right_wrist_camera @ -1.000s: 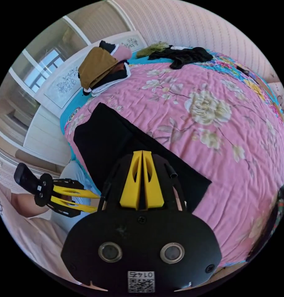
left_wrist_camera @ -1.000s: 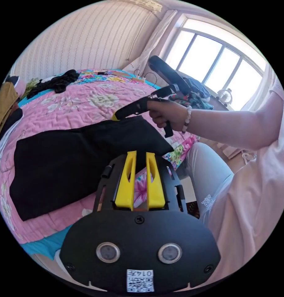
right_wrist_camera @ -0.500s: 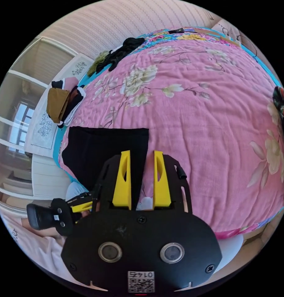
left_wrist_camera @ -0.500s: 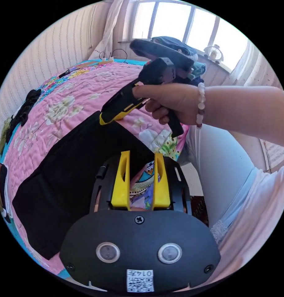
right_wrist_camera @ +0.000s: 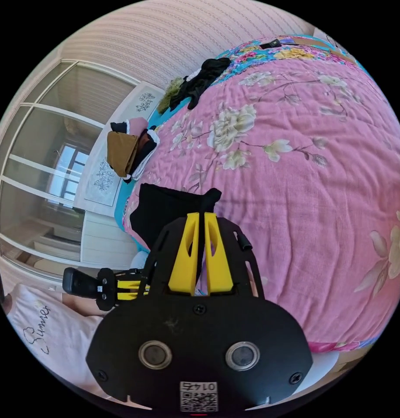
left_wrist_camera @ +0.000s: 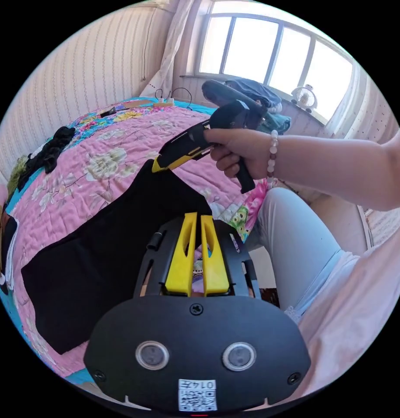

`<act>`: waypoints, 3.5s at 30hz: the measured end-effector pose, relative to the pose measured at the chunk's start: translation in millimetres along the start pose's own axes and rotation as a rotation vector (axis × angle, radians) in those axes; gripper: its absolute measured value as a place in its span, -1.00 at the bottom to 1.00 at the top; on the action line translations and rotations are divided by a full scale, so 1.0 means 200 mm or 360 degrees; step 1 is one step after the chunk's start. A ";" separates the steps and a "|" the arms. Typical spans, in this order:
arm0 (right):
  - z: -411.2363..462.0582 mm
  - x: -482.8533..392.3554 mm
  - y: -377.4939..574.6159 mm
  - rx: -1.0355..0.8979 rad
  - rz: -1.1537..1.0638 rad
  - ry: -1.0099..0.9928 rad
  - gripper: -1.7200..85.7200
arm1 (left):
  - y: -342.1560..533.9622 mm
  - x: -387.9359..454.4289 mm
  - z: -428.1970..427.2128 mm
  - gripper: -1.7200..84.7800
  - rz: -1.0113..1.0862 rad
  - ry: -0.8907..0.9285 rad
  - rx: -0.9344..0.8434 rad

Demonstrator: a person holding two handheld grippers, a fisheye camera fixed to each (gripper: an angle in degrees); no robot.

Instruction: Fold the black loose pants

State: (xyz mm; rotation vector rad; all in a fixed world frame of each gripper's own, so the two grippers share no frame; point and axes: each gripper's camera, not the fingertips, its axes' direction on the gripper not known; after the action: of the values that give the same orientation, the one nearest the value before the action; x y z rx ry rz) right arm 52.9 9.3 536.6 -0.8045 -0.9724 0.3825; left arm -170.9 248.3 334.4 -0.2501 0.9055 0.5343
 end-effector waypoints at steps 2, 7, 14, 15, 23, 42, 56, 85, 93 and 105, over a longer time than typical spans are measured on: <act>0.01 -0.11 -0.07 -0.0025 -0.0089 -0.0086 -0.94 | 0.07 -0.12 -0.20 -0.98 -0.0192 0.0039 0.0163; 0.19 -0.43 -0.26 -0.0123 -0.0266 -0.0242 -0.94 | 0.30 -0.42 -0.60 -0.98 -0.0571 -0.0024 0.0434; 0.73 -1.05 -0.55 -0.0270 -0.0492 -0.0248 -0.92 | 0.67 -0.84 -1.11 -0.97 -0.1026 -0.0481 0.0673; 0.77 -1.09 -0.56 -0.0265 -0.0510 -0.0239 -0.91 | 0.70 -0.87 -1.13 -0.96 -0.1057 -0.0532 0.0657; 0.98 -1.23 -0.56 -0.0407 -0.0641 -0.0117 -0.92 | 1.10 -1.17 -1.31 -0.85 -0.1588 -0.0600 0.0563; 1.20 -1.38 -0.09 -0.0775 -0.0839 0.0067 -0.89 | 1.01 -1.35 -1.29 -0.88 -0.1512 -0.0560 0.0242; 1.66 -1.99 -0.82 -0.0558 -0.1229 0.0373 -0.78 | 1.14 -1.36 -1.48 -0.85 -0.1691 -0.0548 0.0473; 1.42 -1.84 -0.97 -0.0399 -0.1064 0.0344 -0.93 | 0.73 -0.93 -1.26 -0.86 -0.1015 -0.0280 0.0354; 1.30 -1.51 -0.68 -0.0560 -0.0868 0.0456 -0.92 | 0.35 -0.64 -0.76 -0.83 -0.0595 -0.0347 -0.0090; 1.25 -1.32 -0.64 -0.0532 -0.0785 0.0566 -0.97 | 0.38 -0.57 -0.62 -0.98 -0.0721 -0.0363 -0.0289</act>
State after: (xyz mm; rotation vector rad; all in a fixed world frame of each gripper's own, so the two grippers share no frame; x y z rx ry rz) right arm -304.8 -130.4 557.5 -0.8628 -0.8709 -0.3492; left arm -352.5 222.7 351.9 -0.5328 0.5533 0.2160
